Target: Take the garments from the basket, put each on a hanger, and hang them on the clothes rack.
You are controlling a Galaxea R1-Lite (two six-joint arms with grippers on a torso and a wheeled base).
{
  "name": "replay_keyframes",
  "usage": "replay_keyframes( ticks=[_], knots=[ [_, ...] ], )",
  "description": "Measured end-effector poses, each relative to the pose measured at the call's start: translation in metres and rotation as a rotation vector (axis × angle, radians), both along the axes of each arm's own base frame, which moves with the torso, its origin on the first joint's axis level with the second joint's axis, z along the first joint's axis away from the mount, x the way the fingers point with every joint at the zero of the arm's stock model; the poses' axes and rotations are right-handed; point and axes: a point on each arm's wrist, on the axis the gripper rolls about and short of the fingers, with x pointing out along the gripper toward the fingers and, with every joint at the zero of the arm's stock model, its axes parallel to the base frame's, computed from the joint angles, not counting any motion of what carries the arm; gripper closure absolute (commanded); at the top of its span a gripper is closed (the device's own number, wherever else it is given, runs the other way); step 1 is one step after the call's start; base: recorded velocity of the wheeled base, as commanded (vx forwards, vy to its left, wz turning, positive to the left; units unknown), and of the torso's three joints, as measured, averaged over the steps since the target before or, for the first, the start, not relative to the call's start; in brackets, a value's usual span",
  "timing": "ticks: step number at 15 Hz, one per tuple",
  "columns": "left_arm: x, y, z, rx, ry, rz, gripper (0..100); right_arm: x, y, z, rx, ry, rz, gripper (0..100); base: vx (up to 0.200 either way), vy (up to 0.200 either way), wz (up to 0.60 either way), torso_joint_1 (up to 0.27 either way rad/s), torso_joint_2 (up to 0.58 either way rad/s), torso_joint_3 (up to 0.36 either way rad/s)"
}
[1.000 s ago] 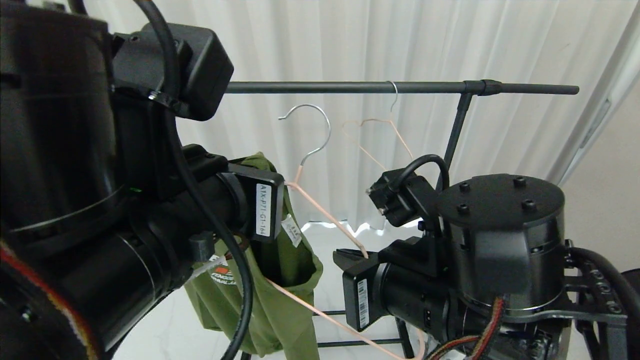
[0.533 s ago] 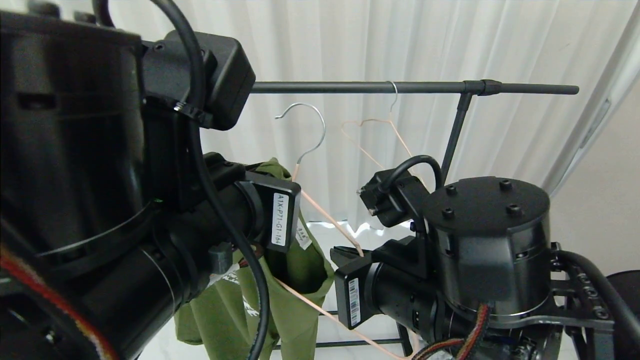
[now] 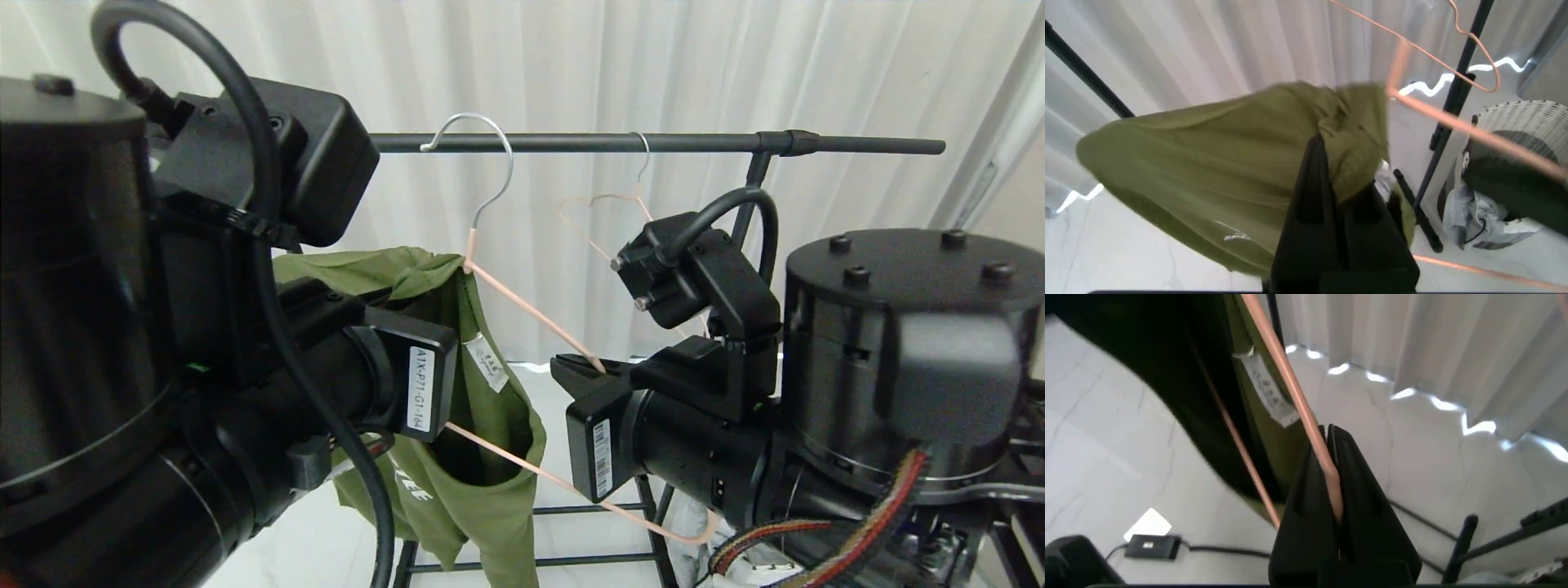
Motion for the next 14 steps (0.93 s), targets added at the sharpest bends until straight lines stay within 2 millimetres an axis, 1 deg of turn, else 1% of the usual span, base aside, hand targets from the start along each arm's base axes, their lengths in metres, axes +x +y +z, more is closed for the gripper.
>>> replay_keyframes(
  ticks=[3,4,10,14],
  knots=[
    [-0.003,0.003,0.002,-0.008,-0.005,-0.003,100,-0.001,-0.002,0.006,0.002,-0.049,-0.002,100,0.000,0.000,0.00,0.000,0.00,0.000],
    [-0.004,0.004,0.003,-0.010,-0.006,-0.007,0,-0.001,-0.003,0.008,0.005,-0.060,-0.001,100,0.000,0.000,0.00,0.000,0.00,0.000],
    [-0.006,0.006,0.004,-0.019,-0.010,-0.011,0,-0.002,-0.003,0.019,0.030,-0.163,-0.008,100,0.000,0.000,0.00,0.000,0.00,0.000],
    [-0.013,0.015,0.007,-0.014,-0.025,-0.026,0,-0.002,-0.006,0.022,0.030,-0.187,-0.038,100,0.000,0.000,0.00,0.000,0.00,0.000]
  ],
)
